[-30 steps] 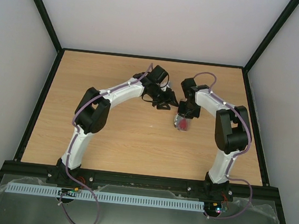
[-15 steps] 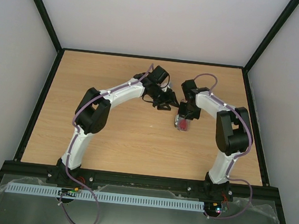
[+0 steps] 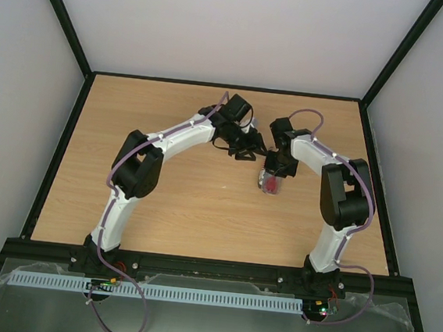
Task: Organize the sunglasses
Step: Adjust the sunglasses in the sunglasses case.
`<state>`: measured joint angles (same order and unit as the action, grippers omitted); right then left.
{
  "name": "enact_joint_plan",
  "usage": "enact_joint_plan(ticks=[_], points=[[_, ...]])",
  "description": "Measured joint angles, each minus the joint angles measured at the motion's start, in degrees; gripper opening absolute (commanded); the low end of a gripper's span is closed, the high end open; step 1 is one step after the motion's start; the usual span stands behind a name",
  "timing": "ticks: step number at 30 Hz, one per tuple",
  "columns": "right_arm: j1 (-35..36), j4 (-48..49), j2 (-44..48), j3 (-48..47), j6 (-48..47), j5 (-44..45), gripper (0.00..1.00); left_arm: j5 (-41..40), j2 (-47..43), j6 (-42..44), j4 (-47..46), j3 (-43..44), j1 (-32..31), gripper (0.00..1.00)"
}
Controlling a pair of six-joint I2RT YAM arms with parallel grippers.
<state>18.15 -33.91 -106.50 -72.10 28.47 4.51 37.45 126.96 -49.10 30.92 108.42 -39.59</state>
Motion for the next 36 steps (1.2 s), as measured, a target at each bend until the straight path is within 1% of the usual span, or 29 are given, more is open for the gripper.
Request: enact_joint_plan(ticks=[16,36], points=[[-0.31,0.02,0.02,-1.22,0.0,-1.51,0.01,0.11,0.59,0.26,0.46,0.94,0.0,0.51],[-0.31,0.09,1.09,-1.22,-0.07,-0.52,0.01,1.09,0.96,0.24,-0.04,1.46,-0.13,0.51]])
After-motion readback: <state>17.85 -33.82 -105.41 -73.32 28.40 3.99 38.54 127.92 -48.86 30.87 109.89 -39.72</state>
